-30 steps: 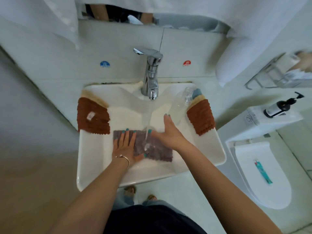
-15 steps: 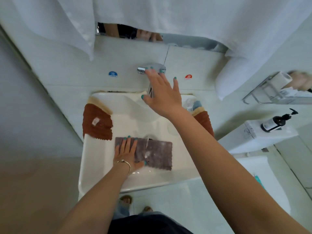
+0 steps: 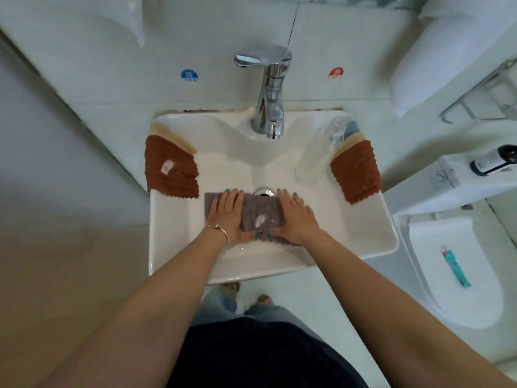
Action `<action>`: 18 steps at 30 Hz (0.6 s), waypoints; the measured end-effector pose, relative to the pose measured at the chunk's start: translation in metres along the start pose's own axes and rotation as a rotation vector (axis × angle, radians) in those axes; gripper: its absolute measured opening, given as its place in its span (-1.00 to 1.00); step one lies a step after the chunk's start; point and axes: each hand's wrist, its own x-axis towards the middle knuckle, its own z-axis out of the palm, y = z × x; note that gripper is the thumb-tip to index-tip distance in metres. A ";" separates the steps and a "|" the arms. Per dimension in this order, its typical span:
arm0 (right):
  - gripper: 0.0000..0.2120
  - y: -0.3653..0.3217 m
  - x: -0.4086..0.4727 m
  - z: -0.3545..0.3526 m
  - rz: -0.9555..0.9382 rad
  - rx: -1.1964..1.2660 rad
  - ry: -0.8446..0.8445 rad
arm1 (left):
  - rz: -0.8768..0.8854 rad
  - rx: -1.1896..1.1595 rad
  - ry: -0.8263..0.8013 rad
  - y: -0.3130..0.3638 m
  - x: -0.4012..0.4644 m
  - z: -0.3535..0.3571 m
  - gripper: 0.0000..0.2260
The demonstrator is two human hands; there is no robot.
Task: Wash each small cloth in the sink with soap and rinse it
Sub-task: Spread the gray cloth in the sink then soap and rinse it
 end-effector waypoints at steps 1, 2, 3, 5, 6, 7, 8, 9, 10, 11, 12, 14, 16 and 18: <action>0.06 0.000 0.003 0.004 -0.003 -0.049 -0.017 | 0.019 0.021 0.019 0.000 0.002 0.001 0.03; 0.10 0.001 0.006 0.006 -0.003 -0.085 -0.023 | 0.045 0.056 0.039 0.000 0.004 0.003 0.01; 0.07 0.002 0.009 0.007 -0.003 -0.118 -0.016 | 0.075 0.095 0.057 0.000 0.007 0.004 -0.03; -0.10 0.002 0.016 0.004 0.001 -0.184 -0.022 | 0.104 0.122 0.072 0.000 0.011 0.002 -0.18; -0.20 0.001 0.020 0.001 -0.004 -0.213 -0.047 | 0.097 0.119 0.063 0.001 0.013 -0.002 -0.26; -0.30 -0.002 0.023 -0.002 -0.020 -0.245 -0.079 | 0.091 0.123 0.033 0.001 0.016 -0.006 -0.32; -0.38 -0.003 0.025 -0.005 -0.046 -0.268 -0.114 | 0.101 0.138 -0.012 0.003 0.018 -0.014 -0.36; -0.45 -0.003 0.026 -0.008 -0.082 -0.263 -0.141 | 0.128 0.143 -0.066 0.003 0.020 -0.021 -0.39; -0.49 -0.001 0.027 -0.011 -0.111 -0.231 -0.177 | 0.162 0.118 -0.122 0.004 0.022 -0.030 -0.41; -0.50 0.001 0.026 -0.016 -0.131 -0.161 -0.215 | 0.189 0.056 -0.184 0.004 0.023 -0.038 -0.43; -0.53 0.005 0.024 -0.021 -0.133 -0.059 -0.242 | 0.207 -0.027 -0.244 0.003 0.023 -0.046 -0.45; -0.70 0.015 0.020 -0.034 -0.121 0.181 -0.271 | 0.242 -0.233 -0.308 0.003 0.022 -0.056 -0.53; -0.74 0.022 0.012 -0.049 -0.100 0.411 -0.285 | 0.258 -0.463 -0.324 0.005 0.021 -0.062 -0.64; -0.69 0.027 0.005 -0.066 -0.102 0.570 -0.297 | 0.261 -0.681 -0.367 0.006 0.022 -0.068 -0.70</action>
